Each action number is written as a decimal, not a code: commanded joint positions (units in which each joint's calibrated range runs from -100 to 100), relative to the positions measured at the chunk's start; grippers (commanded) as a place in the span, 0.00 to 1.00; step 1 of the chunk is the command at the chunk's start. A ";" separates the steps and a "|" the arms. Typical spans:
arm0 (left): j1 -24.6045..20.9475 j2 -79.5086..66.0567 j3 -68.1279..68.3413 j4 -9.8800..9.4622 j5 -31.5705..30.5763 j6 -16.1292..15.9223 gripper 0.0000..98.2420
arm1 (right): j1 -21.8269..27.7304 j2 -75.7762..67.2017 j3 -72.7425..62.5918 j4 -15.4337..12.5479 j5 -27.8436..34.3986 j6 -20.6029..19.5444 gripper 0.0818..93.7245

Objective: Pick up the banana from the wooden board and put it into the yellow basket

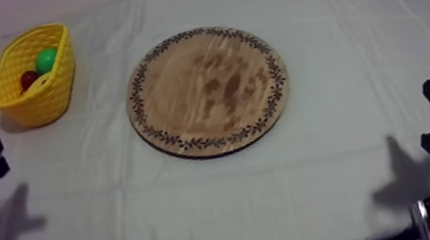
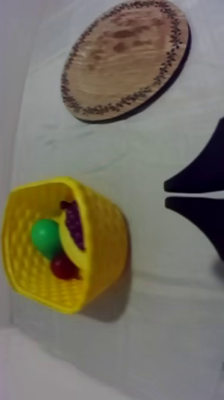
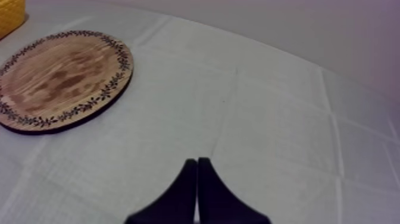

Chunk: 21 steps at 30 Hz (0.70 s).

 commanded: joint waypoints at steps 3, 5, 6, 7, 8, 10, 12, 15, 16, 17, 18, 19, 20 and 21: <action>0.41 -5.40 5.79 0.16 0.09 0.26 0.00 | 0.00 0.00 -0.03 -0.03 0.01 -0.01 0.00; 0.47 -7.24 6.53 0.10 0.24 0.21 0.00 | 0.00 0.00 -0.03 -0.03 0.01 -0.01 0.00; 0.46 -8.14 6.91 0.15 0.12 -0.02 0.00 | 0.00 0.00 -0.03 -0.03 0.01 -0.01 0.00; 0.46 -9.02 7.44 0.29 -0.50 -0.26 0.00 | 0.00 0.00 -0.03 -0.03 0.01 -0.01 0.00; 0.45 -9.83 8.11 0.53 -1.59 -0.38 0.00 | 0.00 0.00 -0.03 -0.03 0.01 -0.01 0.00; 0.41 -11.05 9.19 0.31 -3.94 1.80 0.00 | 0.00 0.00 -0.03 -0.03 0.01 -0.01 0.00; 0.28 -11.87 10.65 -2.05 -7.79 7.16 0.00 | 0.00 0.00 -0.03 -0.03 0.01 -0.01 0.00; -0.09 -12.89 11.85 -4.84 -11.97 11.66 0.00 | 0.00 0.00 -0.03 -0.03 0.01 -0.03 0.00; -0.19 -13.31 12.03 -5.28 -12.61 11.84 0.00 | 0.00 0.00 -0.03 -0.03 0.01 -0.04 0.00; -0.26 -13.70 12.16 -5.58 -13.05 11.71 0.00 | 0.00 0.00 -0.03 -0.03 0.01 -0.04 0.00; -0.31 -14.13 12.26 -5.79 -13.37 11.46 0.00 | 0.00 0.00 -0.03 -0.03 0.01 -0.03 0.00; -0.32 -14.59 12.32 -5.93 -13.58 11.17 0.00 | 0.00 0.00 -0.03 -0.03 0.01 -0.03 0.00; -0.31 -15.04 12.36 -6.04 -13.71 10.93 0.00 | 0.00 0.00 -0.03 -0.03 0.01 -0.02 0.00; -0.28 -15.46 12.40 -6.11 -13.80 10.80 0.00 | 0.00 0.00 -0.03 -0.03 0.01 -0.02 0.00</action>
